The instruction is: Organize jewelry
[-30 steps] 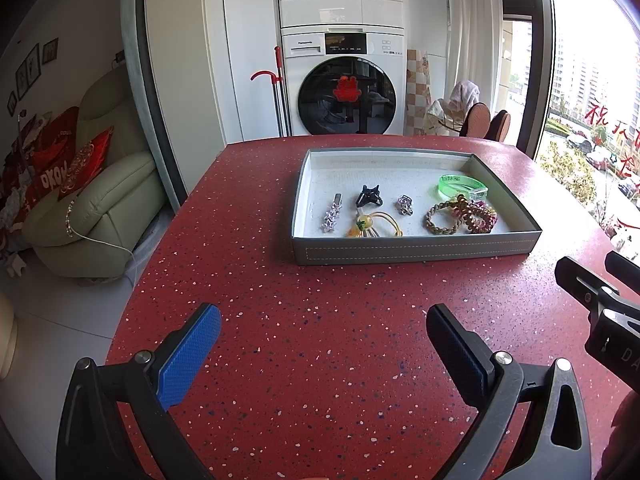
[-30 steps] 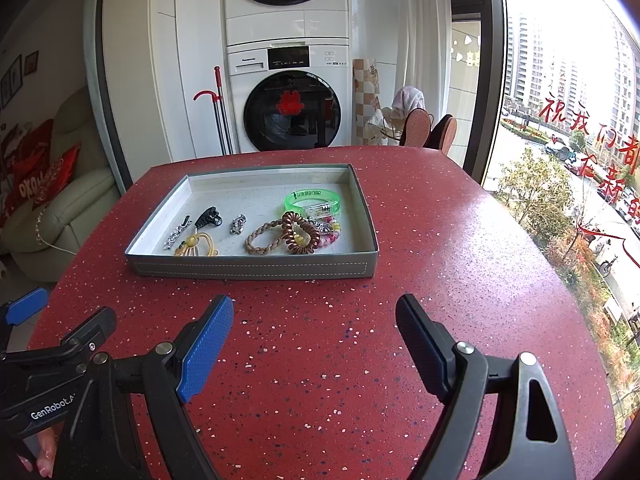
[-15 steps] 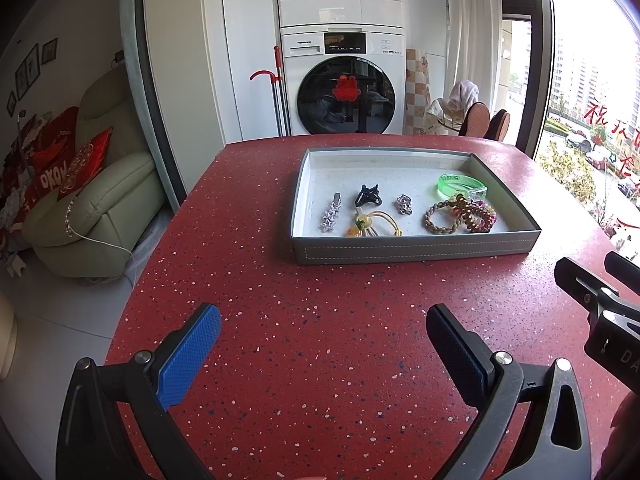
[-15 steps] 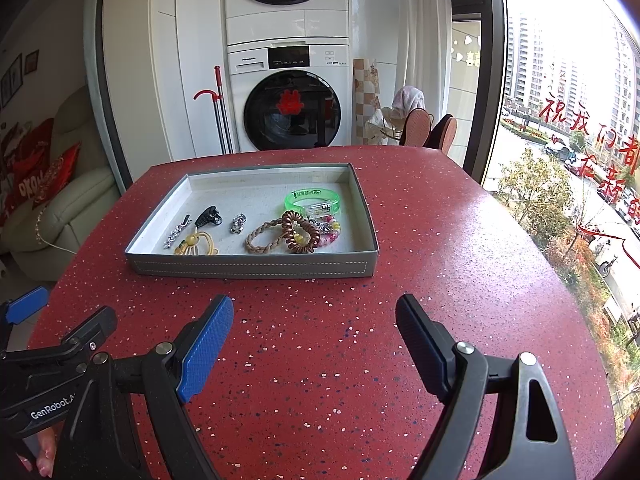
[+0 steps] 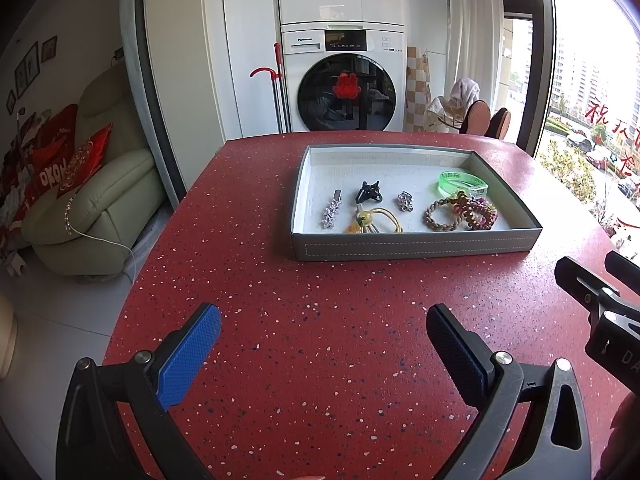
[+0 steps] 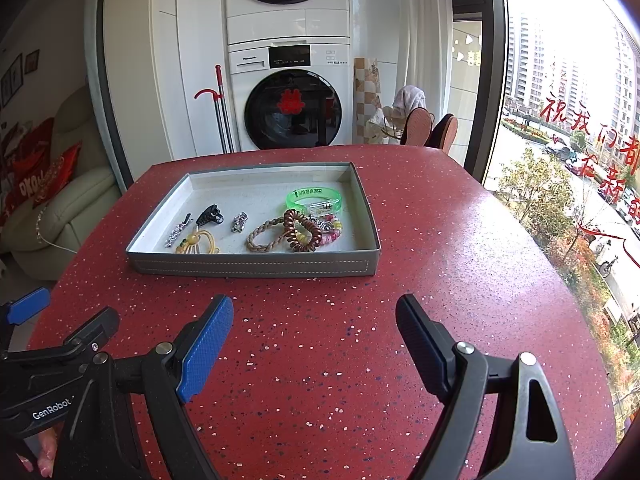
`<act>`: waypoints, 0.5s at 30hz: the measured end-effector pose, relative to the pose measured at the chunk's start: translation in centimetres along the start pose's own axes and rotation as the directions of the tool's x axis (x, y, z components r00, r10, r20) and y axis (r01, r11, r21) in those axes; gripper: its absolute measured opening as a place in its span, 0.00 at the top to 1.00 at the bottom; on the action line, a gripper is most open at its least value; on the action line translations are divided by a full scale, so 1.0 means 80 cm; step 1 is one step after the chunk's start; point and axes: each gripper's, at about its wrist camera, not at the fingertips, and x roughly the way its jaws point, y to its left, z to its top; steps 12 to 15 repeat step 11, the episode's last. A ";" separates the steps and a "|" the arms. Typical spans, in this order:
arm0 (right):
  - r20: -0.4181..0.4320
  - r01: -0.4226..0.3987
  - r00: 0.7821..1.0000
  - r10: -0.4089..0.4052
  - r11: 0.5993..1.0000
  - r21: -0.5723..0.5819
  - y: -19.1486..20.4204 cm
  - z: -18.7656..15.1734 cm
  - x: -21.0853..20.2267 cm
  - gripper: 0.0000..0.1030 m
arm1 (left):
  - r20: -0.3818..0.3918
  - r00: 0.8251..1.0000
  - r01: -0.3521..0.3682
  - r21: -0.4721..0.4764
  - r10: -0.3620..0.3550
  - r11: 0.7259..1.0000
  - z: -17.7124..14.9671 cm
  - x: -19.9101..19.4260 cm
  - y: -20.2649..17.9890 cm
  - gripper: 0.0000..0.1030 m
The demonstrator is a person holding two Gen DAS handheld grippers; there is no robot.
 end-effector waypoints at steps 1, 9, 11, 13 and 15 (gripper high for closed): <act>-0.001 -0.001 1.000 0.001 1.000 0.000 0.000 0.000 0.000 0.17 | 0.000 1.000 0.000 0.000 0.000 1.000 0.000 0.000 0.000 0.00; -0.005 -0.002 1.000 0.002 1.000 0.000 0.002 -0.003 0.000 0.17 | 0.003 1.000 -0.005 -0.003 0.005 1.000 -0.002 0.000 0.000 0.00; -0.008 -0.002 1.000 0.002 1.000 0.001 0.002 -0.004 0.002 0.17 | 0.005 1.000 0.004 0.001 -0.004 1.000 -0.002 -0.001 0.000 0.00; -0.008 -0.002 1.000 0.002 1.000 0.001 0.002 -0.004 0.002 0.17 | 0.005 1.000 0.004 0.001 -0.004 1.000 -0.002 -0.001 0.000 0.00; -0.008 -0.002 1.000 0.002 1.000 0.001 0.002 -0.004 0.002 0.17 | 0.005 1.000 0.004 0.001 -0.004 1.000 -0.002 -0.001 0.000 0.00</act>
